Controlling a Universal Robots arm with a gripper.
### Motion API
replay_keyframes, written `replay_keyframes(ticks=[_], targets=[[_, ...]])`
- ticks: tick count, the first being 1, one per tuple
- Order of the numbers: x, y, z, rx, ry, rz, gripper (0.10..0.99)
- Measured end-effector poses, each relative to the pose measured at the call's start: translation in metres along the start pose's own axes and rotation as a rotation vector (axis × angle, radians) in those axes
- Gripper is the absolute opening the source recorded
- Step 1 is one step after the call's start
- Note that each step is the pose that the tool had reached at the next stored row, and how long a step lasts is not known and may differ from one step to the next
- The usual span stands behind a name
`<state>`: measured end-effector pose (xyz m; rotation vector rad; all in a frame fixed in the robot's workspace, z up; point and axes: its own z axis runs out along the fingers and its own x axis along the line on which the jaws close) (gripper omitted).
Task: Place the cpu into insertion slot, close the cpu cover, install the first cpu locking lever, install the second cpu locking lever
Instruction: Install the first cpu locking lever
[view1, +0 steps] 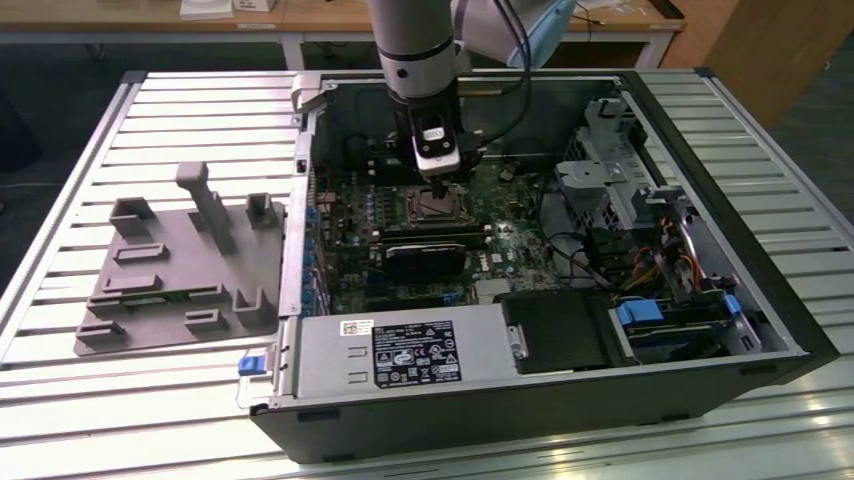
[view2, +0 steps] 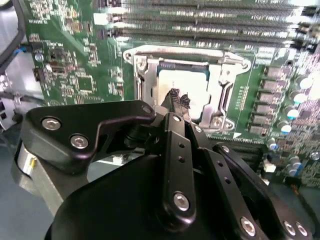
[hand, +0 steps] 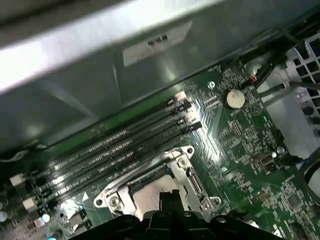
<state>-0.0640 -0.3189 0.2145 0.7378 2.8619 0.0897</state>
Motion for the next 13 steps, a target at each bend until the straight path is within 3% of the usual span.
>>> replay_keyframes(ticks=[3, 9, 13], targets=[[-0.0005, -0.0011, 0.0001, 0.011, -0.0028, -0.005, 0.106], [-0.0006, -0.0013, 0.0002, 0.011, -0.003, -0.01, 0.106], [-0.0005, -0.0013, 0.0007, 0.032, -0.0121, -0.053, 0.106]])
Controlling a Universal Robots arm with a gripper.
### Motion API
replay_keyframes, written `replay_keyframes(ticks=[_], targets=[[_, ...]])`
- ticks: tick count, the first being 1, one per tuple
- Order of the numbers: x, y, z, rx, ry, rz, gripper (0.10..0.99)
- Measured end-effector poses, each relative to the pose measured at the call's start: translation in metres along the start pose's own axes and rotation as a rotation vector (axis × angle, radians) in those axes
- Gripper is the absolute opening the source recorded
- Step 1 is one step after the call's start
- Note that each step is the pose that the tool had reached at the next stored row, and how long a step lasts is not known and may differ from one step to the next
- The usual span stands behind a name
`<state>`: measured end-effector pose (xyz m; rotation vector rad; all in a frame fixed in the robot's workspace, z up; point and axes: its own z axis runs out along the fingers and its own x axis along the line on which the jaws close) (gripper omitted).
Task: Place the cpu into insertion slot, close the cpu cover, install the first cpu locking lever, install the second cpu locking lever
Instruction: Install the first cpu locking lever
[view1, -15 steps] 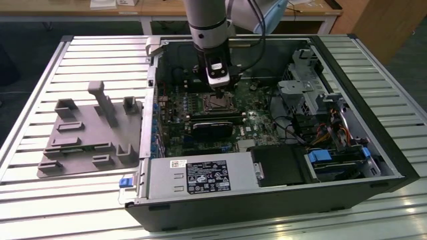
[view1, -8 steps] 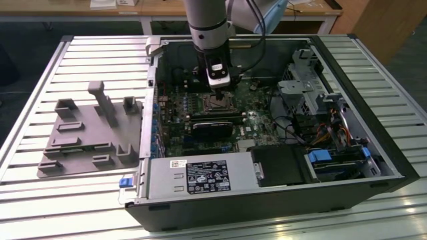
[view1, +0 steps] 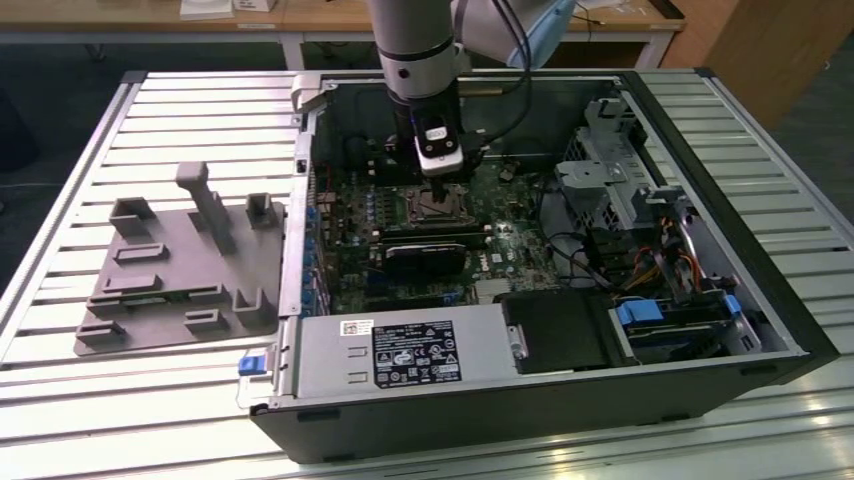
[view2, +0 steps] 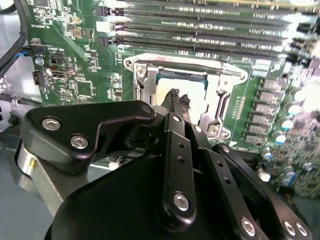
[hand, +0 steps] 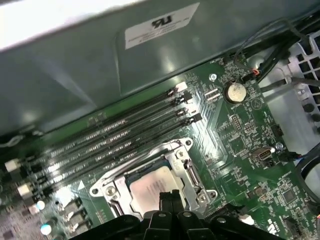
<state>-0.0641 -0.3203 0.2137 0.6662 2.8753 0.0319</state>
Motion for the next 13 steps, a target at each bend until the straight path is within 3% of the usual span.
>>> replay_keyframes(ticks=[4, 7, 13], targets=[[0.0001, -0.0001, 0.0005, 0.018, -0.0057, -0.05, 0.106], [0.0001, -0.0001, 0.0004, 0.013, -0.0051, -0.09, 0.106], [-0.0001, 0.0, -0.0009, 0.008, -0.0037, -0.118, 0.106]])
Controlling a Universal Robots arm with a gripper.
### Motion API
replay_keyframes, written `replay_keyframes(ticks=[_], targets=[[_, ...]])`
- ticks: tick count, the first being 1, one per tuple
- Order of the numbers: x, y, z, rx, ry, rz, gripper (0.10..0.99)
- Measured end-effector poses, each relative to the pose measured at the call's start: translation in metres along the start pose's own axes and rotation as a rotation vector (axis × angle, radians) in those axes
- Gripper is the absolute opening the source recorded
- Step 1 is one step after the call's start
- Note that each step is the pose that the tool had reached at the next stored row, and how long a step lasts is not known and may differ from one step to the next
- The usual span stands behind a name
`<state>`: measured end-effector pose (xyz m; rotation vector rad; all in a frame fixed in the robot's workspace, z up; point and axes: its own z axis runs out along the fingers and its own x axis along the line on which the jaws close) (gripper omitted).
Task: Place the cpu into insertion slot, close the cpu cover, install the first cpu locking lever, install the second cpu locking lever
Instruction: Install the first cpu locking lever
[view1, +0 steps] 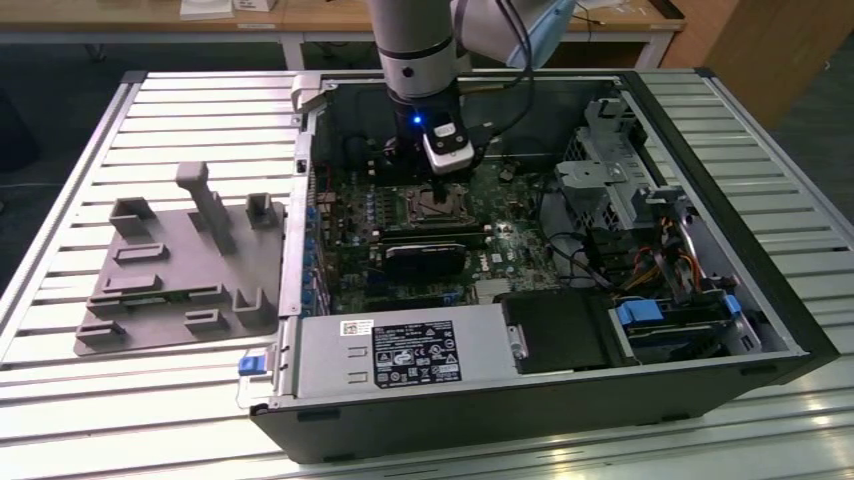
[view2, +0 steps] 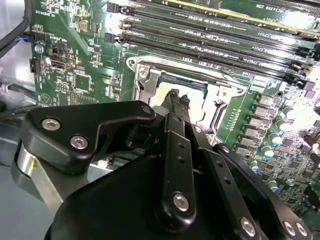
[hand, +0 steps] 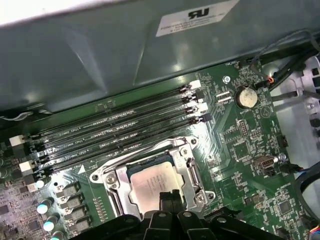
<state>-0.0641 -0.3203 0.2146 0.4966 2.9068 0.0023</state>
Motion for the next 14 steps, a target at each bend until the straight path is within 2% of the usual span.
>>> replay_keyframes(ticks=[2, 3, 11, 14], targets=[[-0.0006, 0.0001, -0.0029, 0.0, 0.0, 0.0, 0.106], [-0.0014, 0.0003, -0.007, 0.0, 0.0, 0.0, 0.106], [-0.005, 0.0009, -0.0259, 0.0, 0.0, 0.0, 0.106], [-0.0056, 0.001, -0.0291, 0.0, 0.0, 0.0, 0.106]])
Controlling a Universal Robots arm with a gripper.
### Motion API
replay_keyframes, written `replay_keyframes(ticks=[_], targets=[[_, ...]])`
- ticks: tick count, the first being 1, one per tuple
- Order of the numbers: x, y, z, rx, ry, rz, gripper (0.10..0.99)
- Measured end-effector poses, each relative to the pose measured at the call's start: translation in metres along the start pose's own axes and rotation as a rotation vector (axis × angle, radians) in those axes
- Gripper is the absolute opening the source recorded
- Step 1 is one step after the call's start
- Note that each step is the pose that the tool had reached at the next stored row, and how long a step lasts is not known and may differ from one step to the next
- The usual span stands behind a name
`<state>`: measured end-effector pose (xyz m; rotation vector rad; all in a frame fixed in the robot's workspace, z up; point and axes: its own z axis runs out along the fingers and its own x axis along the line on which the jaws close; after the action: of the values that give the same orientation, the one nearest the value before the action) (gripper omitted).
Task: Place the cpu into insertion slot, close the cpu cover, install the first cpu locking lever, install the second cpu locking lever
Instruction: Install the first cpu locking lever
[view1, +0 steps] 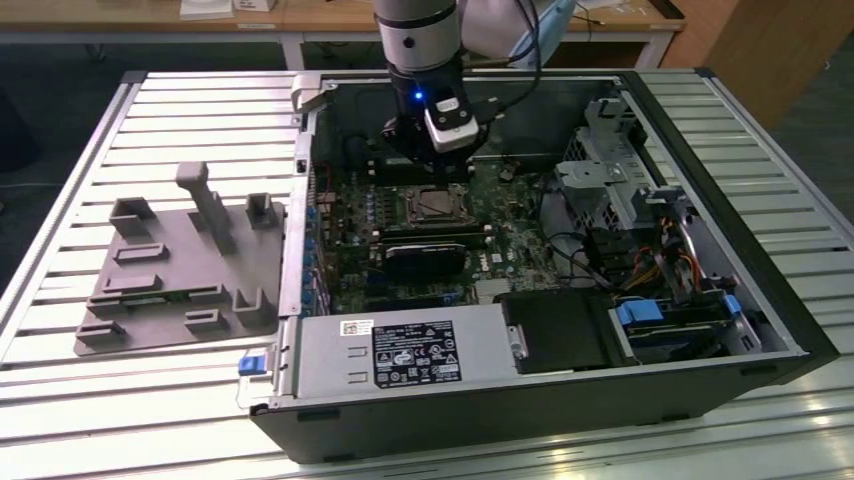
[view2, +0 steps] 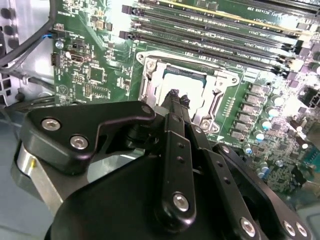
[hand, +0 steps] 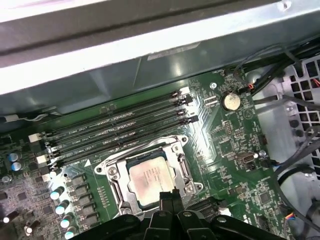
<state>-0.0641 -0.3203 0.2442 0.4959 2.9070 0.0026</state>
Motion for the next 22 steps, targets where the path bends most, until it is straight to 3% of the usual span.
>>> replay_keyframes(ticks=[6, 9, 11, 13, 18, 19, 22], targets=[[0.0, 0.0, -0.0002, 0.0, 0.0004, 0.0, 0.106], [-0.0006, -0.0014, -0.0001, -0.011, 0.0099, 0.002, 0.106], [-0.0023, -0.003, 0.0002, -0.015, 0.0203, 0.004, 0.106], [-0.0054, -0.0035, 0.0009, -0.011, 0.0341, 0.003, 0.106], [-0.0125, -0.0044, 0.0025, 0.007, 0.0858, 0.002, 0.106], [-0.013, -0.0046, 0.0025, 0.009, 0.0907, 0.002, 0.106], [-0.013, -0.0046, 0.0025, 0.009, 0.091, 0.002, 0.106]])
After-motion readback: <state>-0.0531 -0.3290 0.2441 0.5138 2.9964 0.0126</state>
